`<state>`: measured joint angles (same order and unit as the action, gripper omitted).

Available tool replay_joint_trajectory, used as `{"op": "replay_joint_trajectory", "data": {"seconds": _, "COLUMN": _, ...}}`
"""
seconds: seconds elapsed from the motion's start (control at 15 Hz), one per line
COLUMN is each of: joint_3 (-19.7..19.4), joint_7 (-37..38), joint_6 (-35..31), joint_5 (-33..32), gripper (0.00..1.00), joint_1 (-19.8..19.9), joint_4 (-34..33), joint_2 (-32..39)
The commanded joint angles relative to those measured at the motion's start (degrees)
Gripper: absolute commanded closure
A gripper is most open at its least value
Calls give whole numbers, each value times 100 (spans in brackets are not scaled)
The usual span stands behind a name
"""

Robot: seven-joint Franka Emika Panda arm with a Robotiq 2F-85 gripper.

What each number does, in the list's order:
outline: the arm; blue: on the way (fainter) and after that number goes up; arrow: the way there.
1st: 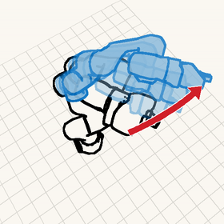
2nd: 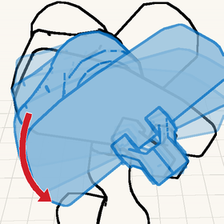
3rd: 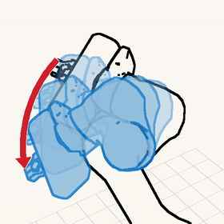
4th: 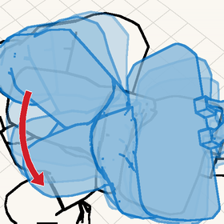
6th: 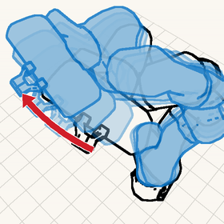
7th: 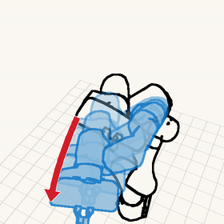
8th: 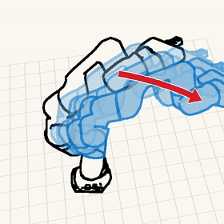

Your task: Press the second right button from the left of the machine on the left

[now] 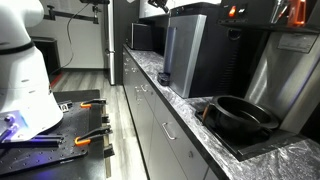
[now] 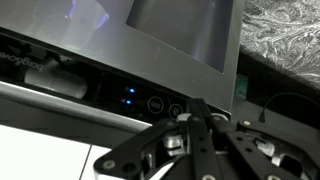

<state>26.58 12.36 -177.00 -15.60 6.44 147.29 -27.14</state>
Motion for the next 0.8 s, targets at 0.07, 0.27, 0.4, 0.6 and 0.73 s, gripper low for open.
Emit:
{"op": "replay_joint_trajectory", "data": {"seconds": 0.07, "joint_3": 82, "joint_7": -138, "joint_6": -177, "joint_5": -178, "gripper": 100, "joint_1": 239, "joint_4": -402, "joint_2": 496}}
{"op": "replay_joint_trajectory", "data": {"seconds": 0.27, "joint_3": 99, "joint_7": -193, "joint_6": -186, "joint_5": -277, "gripper": 100, "joint_1": 332, "joint_4": -553, "joint_2": 668}}
{"op": "replay_joint_trajectory", "data": {"seconds": 0.4, "joint_3": 102, "joint_7": -186, "joint_6": -202, "joint_5": -350, "gripper": 100, "joint_1": 355, "joint_4": -629, "joint_2": 749}}
{"op": "replay_joint_trajectory", "data": {"seconds": 0.6, "joint_3": 111, "joint_7": -175, "joint_6": -188, "joint_5": -411, "gripper": 100, "joint_1": 379, "joint_4": -637, "joint_2": 746}}
{"op": "replay_joint_trajectory", "data": {"seconds": 0.73, "joint_3": 112, "joint_7": -167, "joint_6": -200, "joint_5": -444, "gripper": 100, "joint_1": 386, "joint_4": -626, "joint_2": 737}}
